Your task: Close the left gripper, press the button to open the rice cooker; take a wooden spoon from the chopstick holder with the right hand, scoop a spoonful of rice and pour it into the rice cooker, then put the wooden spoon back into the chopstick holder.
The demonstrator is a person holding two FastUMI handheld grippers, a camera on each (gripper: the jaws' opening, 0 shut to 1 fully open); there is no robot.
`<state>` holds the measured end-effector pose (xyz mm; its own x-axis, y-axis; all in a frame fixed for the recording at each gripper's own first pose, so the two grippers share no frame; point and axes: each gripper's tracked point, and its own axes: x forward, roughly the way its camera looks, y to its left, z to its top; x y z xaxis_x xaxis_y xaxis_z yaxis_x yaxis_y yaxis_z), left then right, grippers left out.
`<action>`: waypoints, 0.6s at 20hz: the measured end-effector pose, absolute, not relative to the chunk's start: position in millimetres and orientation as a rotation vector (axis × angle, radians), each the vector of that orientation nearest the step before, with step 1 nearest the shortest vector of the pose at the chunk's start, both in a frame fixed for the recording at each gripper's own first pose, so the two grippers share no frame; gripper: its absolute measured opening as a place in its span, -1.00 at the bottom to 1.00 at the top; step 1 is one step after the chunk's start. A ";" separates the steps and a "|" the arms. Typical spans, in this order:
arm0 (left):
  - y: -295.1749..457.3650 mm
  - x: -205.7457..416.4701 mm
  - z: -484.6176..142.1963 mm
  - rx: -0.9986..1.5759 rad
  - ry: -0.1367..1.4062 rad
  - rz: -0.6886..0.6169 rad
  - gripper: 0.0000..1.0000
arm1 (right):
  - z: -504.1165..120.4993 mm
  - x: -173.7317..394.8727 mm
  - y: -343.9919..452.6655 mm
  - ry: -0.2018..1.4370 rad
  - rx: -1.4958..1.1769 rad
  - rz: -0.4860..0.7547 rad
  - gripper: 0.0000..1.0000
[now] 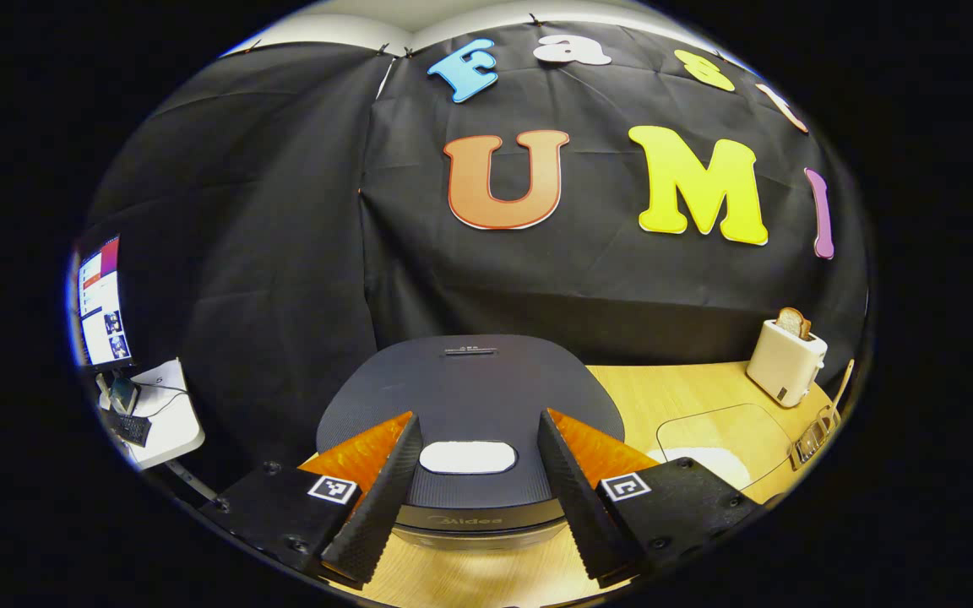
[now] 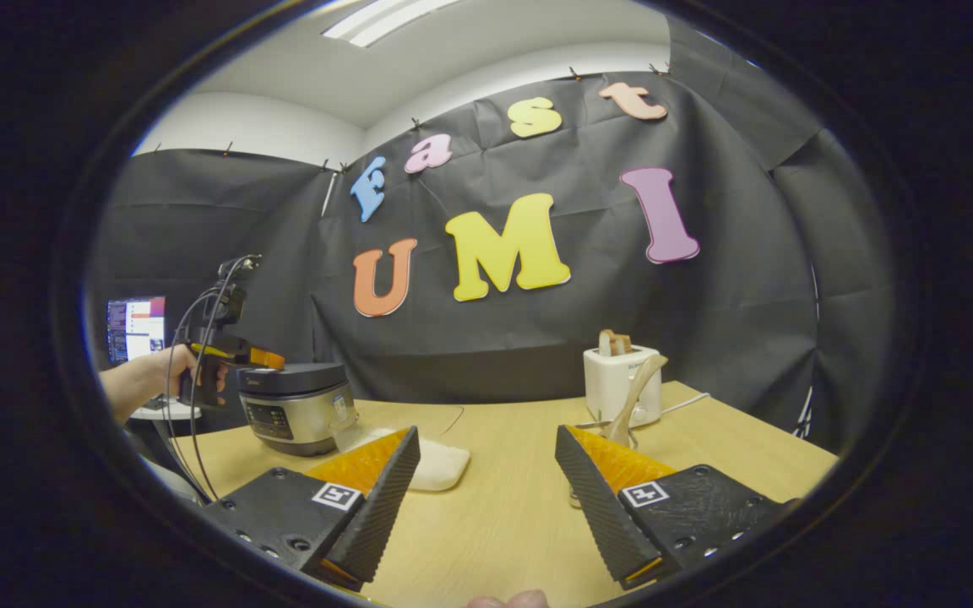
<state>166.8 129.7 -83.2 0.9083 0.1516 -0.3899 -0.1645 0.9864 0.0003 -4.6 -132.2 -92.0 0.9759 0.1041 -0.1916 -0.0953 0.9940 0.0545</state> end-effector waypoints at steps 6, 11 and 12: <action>127.9 166.3 -89.2 -0.020 0.355 0.134 0.78 | -104.8 0.7 -124.8 0.212 0.081 0.102 0.91; 129.2 167.6 -85.8 -0.017 0.335 0.138 0.77 | -99.7 5.0 -123.1 0.201 0.058 0.095 0.84; 128.8 167.7 -85.5 -0.014 0.337 0.137 0.75 | -97.6 5.7 -123.8 0.196 0.055 0.092 0.84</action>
